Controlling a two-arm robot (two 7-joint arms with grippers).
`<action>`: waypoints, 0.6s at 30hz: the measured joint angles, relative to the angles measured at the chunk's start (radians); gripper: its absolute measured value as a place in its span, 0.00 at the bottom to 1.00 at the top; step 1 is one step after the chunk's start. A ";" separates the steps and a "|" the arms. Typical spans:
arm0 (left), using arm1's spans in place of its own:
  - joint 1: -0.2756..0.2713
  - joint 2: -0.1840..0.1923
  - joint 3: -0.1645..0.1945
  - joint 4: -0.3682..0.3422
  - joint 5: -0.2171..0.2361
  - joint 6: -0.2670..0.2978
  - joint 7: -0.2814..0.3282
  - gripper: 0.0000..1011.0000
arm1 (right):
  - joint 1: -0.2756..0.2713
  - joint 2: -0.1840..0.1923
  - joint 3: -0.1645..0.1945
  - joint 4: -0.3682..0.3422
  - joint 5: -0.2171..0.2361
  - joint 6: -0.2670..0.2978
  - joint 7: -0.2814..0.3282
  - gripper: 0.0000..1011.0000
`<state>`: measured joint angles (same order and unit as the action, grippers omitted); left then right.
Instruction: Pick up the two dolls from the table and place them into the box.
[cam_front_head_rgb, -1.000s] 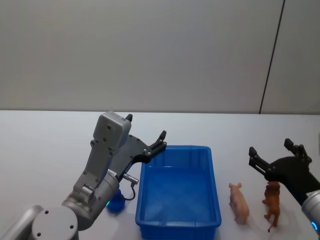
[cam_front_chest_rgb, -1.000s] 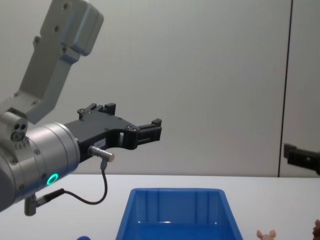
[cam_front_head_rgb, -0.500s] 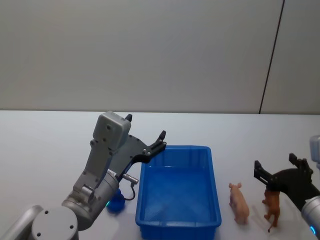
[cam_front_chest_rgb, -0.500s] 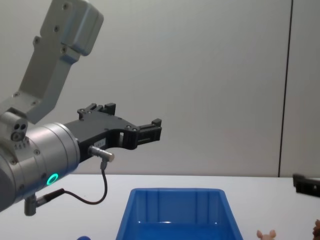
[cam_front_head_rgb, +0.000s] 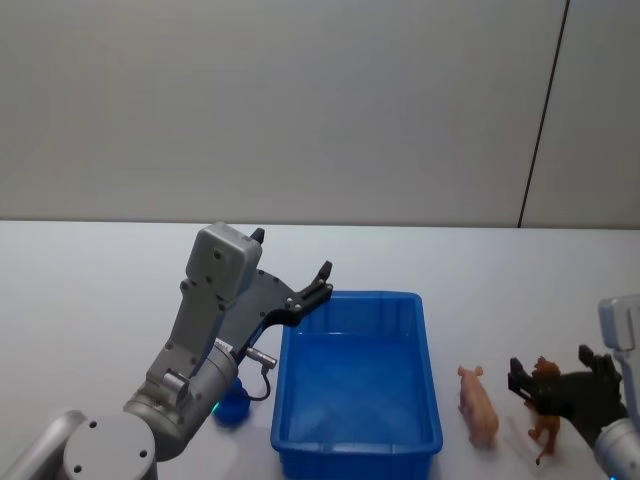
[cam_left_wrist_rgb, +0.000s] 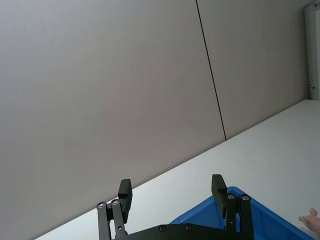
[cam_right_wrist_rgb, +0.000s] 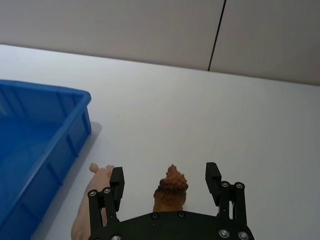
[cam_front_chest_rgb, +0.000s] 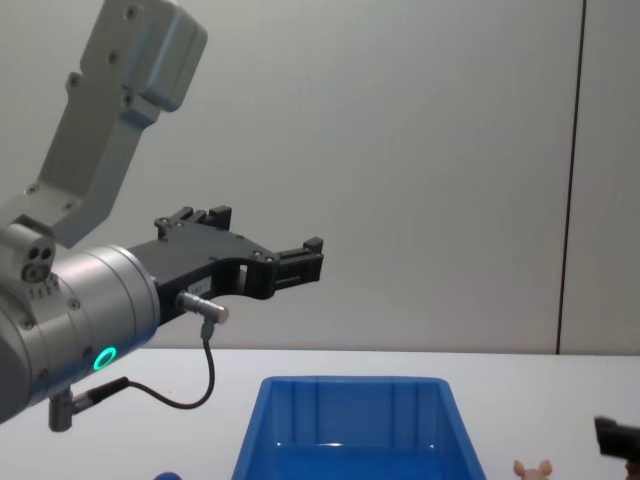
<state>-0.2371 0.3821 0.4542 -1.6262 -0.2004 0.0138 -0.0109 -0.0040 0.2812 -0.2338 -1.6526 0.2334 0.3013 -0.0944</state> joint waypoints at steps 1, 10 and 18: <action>0.000 0.000 0.000 0.000 0.000 0.000 0.000 0.99 | -0.002 -0.003 -0.001 0.002 -0.001 0.008 -0.008 0.99; 0.000 0.000 0.000 0.000 0.000 0.000 0.000 0.99 | -0.017 -0.021 -0.007 0.011 -0.001 0.048 -0.059 0.99; 0.000 0.000 0.000 0.000 0.000 0.000 0.000 0.99 | -0.025 -0.033 -0.008 0.025 0.005 0.057 -0.084 0.99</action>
<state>-0.2371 0.3822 0.4542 -1.6262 -0.2004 0.0138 -0.0110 -0.0290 0.2481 -0.2419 -1.6275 0.2386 0.3586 -0.1786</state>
